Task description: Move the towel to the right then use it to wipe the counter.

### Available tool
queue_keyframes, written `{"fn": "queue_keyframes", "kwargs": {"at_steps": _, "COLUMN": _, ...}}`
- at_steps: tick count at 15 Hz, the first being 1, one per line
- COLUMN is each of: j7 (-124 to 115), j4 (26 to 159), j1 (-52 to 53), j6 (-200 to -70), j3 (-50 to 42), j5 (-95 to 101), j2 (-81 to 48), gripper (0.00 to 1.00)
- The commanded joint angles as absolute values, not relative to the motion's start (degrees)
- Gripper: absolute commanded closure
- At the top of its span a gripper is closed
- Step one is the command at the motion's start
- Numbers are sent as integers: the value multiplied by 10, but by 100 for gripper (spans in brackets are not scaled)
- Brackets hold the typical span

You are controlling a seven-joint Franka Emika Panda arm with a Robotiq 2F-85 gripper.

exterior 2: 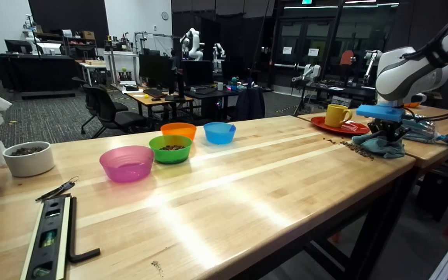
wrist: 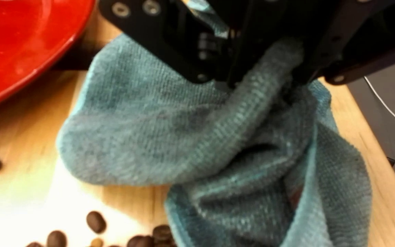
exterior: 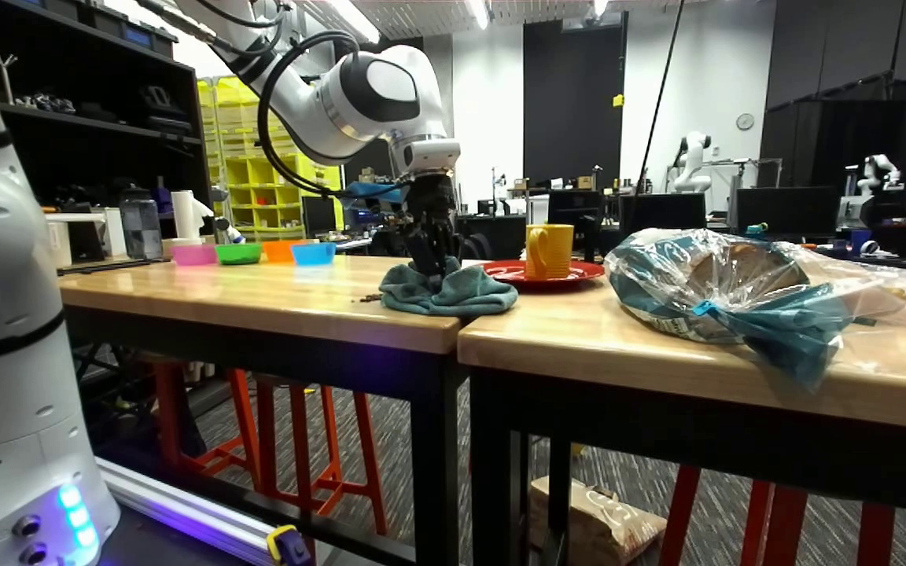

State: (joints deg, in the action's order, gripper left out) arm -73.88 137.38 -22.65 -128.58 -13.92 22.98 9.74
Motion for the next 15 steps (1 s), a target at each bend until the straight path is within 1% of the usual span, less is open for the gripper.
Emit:
{"fn": "queue_keyframes", "kwargs": {"at_steps": 1, "j7": -767, "j4": 1419, "j1": -221, "j6": -1287, "j3": -133, "j5": 245, "j2": 118, "gripper": 96}}
{"fn": "queue_keyframes", "kwargs": {"at_steps": 15, "j7": -834, "j4": 1488, "j1": -184, "j6": -1254, "j3": -67, "j5": 192, "j2": 171, "gripper": 96}}
